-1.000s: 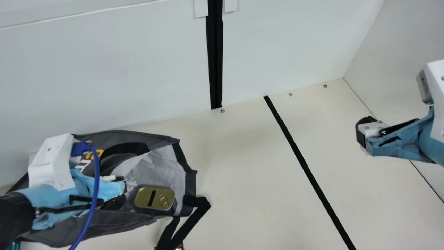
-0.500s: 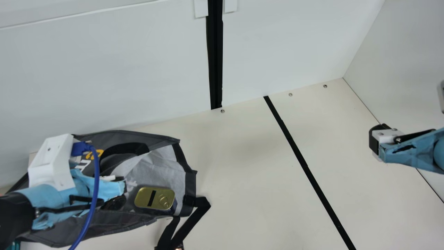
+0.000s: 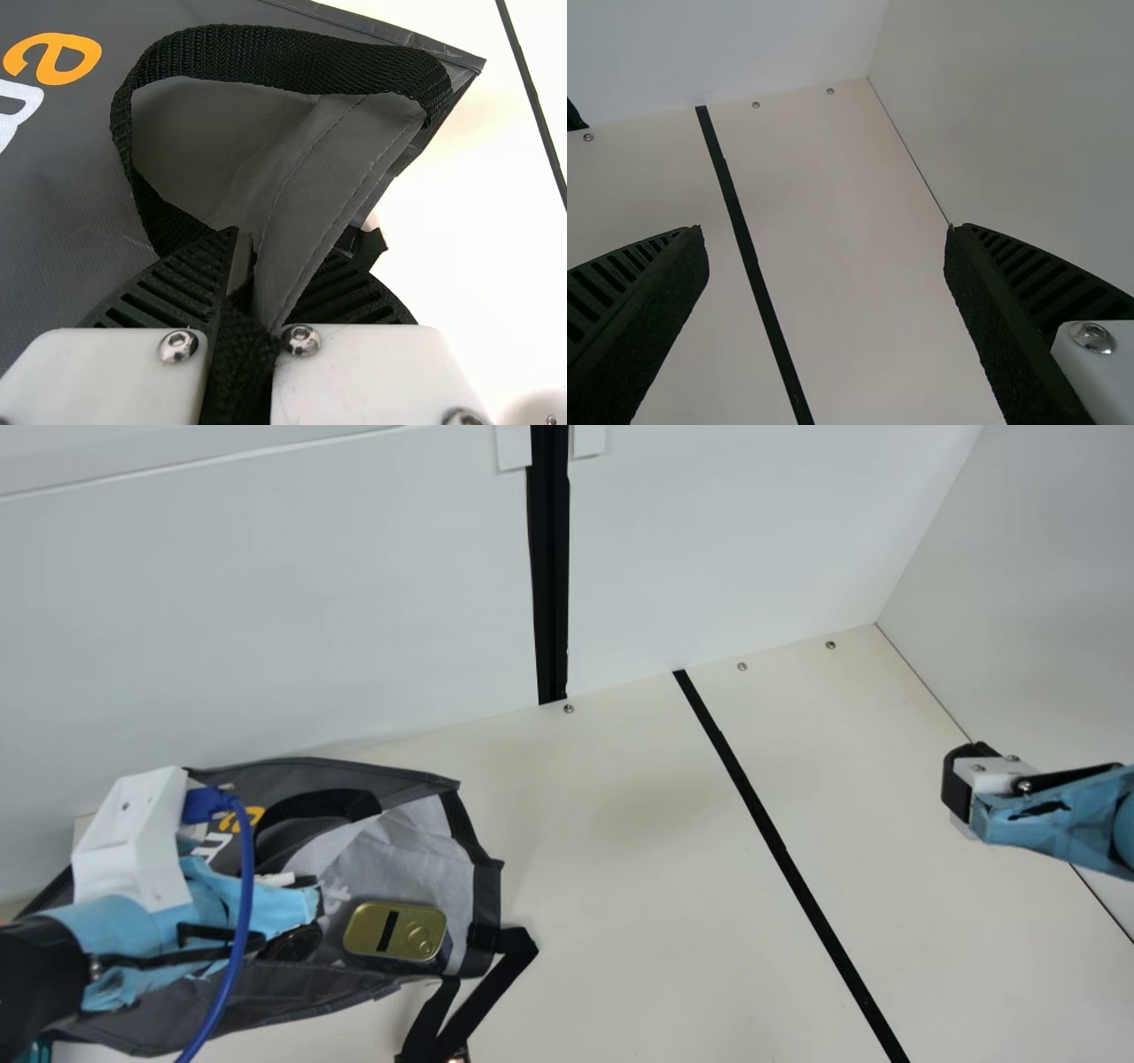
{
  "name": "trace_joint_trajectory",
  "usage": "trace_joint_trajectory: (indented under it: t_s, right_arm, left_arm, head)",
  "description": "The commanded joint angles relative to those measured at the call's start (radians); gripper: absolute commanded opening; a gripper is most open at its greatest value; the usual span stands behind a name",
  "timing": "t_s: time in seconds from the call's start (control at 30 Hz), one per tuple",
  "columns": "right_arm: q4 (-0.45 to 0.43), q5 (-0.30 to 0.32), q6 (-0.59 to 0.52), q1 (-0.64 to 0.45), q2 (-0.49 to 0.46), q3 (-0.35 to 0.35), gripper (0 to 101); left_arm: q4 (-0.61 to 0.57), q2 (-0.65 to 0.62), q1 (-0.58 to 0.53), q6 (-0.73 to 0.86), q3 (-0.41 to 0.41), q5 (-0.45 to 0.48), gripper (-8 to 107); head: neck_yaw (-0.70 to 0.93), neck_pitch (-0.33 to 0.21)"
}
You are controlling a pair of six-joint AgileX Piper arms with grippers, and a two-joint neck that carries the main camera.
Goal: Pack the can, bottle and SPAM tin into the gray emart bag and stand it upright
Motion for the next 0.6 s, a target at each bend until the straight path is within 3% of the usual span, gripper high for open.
trace_joint_trajectory:
  t_s: [0.0,0.57]
  right_arm:
    - [0.003,0.0,0.002,0.001,0.0,-0.002,95]
    - [-0.006,0.0,0.026,0.022,0.005,0.006,95]
  left_arm:
    - [0.0,0.0,0.0,0.0,0.0,0.0,-8]
    - [0.0,0.0,0.0,0.0,0.0,0.0,-8]
  head:
    - [-0.001,-0.023]
    - [-0.001,-0.023]
